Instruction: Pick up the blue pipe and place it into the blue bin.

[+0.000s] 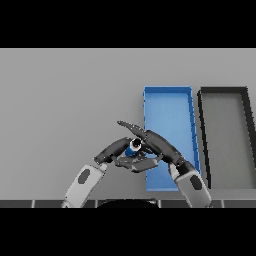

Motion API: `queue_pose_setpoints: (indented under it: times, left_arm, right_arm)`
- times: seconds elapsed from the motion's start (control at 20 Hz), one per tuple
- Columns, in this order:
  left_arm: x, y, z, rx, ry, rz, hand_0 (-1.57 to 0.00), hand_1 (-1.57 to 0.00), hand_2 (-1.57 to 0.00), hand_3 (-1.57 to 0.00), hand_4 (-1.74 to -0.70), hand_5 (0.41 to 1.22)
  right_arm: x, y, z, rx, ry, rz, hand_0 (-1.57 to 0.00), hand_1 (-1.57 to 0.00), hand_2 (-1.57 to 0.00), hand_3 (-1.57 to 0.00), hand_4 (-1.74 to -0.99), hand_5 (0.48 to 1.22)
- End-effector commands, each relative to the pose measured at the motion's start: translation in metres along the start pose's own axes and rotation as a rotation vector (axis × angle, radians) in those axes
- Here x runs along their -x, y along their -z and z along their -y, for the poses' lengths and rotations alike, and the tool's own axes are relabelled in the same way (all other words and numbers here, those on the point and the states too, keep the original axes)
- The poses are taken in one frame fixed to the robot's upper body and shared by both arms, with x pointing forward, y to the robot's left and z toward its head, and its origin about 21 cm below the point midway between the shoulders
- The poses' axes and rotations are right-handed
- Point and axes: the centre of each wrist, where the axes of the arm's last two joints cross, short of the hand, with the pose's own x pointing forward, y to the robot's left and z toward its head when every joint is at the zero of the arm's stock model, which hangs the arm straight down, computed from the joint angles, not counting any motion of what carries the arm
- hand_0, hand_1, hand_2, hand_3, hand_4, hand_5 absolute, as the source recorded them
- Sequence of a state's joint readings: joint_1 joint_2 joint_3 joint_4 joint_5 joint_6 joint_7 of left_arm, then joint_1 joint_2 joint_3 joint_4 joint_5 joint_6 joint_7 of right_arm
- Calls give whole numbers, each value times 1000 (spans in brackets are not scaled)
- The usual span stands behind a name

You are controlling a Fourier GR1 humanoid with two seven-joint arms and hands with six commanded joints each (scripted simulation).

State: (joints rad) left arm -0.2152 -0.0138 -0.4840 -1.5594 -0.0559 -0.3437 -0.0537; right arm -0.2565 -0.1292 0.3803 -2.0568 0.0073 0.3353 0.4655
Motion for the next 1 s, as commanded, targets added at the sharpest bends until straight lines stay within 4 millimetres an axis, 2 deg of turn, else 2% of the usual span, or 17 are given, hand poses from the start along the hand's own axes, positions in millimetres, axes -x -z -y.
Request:
queue_pose_setpoints:
  times: [0.0,0.05,0.1,0.15,0.25,0.3,0.35,0.45,0.55,0.6,0.75,0.9,0.95]
  left_arm:
    - [1,1,-1,-16,1,-22,-1571,-1571,-1571,-1571,-1515,1221]
    - [0,-1,1,-22,-9,-27,-1571,-1571,-1541,-1304,-1560,1221]
    - [2,-3,0,-24,-15,-57,-1571,-1571,-1528,-1139,-1596,1221]
    - [4,-3,-1,-27,-8,-73,-1571,-1571,-1537,-1163,-1625,1221]
    - [1,-2,2,-31,-18,-33,-1571,-1571,-1549,-1228,-1667,1221]
    - [1,-3,0,-28,-19,-21,-1571,-1571,-1553,-1271,-1682,1221]
    - [3,-2,1,-21,-15,-25,-1571,-1571,-1557,-1307,-1694,1221]
    - [-2,-3,0,-20,-4,-21,-1571,-1571,-1562,-1322,-1711,1221]
    - [-4,-2,-1,-16,-2,-2,-1571,-1571,-1539,-1412,-1722,1221]
    - [-5,0,-2,-12,4,2,-1571,-1571,-1545,-1396,-1725,1221]
    - [-1,4,2,-19,-2,28,-1571,-1571,-1558,-1437,-1733,1221]
    - [1,1,3,-32,-3,33,-1571,-1571,-1564,-1434,-1732,1221]
    - [-4,2,0,-39,13,39,-1571,-1571,-1566,-1264,-1734,1221]
  right_arm:
    - [-3,2,-2,-21,0,6,-166,-241,-249,-143,-1255,519]
    - [-3,8,-2,-28,-4,-3,-398,-437,-428,-307,-1303,520]
    - [0,9,0,-31,-10,-8,-630,-652,-657,-504,-1383,523]
    - [0,14,-1,-37,-19,-14,-818,-836,-840,-662,-1446,527]
    - [-1,16,-3,-41,11,25,-1089,-1101,-1103,-896,-1537,600]
    - [0,16,-4,-37,46,46,-1186,-1195,-1196,-1031,-1513,671]
    - [3,13,-5,-30,66,49,-1263,-1270,-1271,-1139,-1495,781]
    - [2,15,-10,-17,60,81,-1374,-1378,-1379,-1295,-1475,940]
    - [-1,15,-12,-20,26,110,-1445,-1448,-1448,-1394,-1477,1041]
    - [-3,15,-16,-28,18,122,-1470,-1472,-1473,-1429,-1481,1077]
    - [-1,16,-18,-18,87,106,-1519,-1520,-1521,-1499,-1490,1147]
    - [-1,15,-21,-10,130,97,-1545,-1545,-1545,-1534,-1494,1183]
    - [-2,15,-20,2,131,119,-1550,-1550,-1550,-1541,-1495,1191]
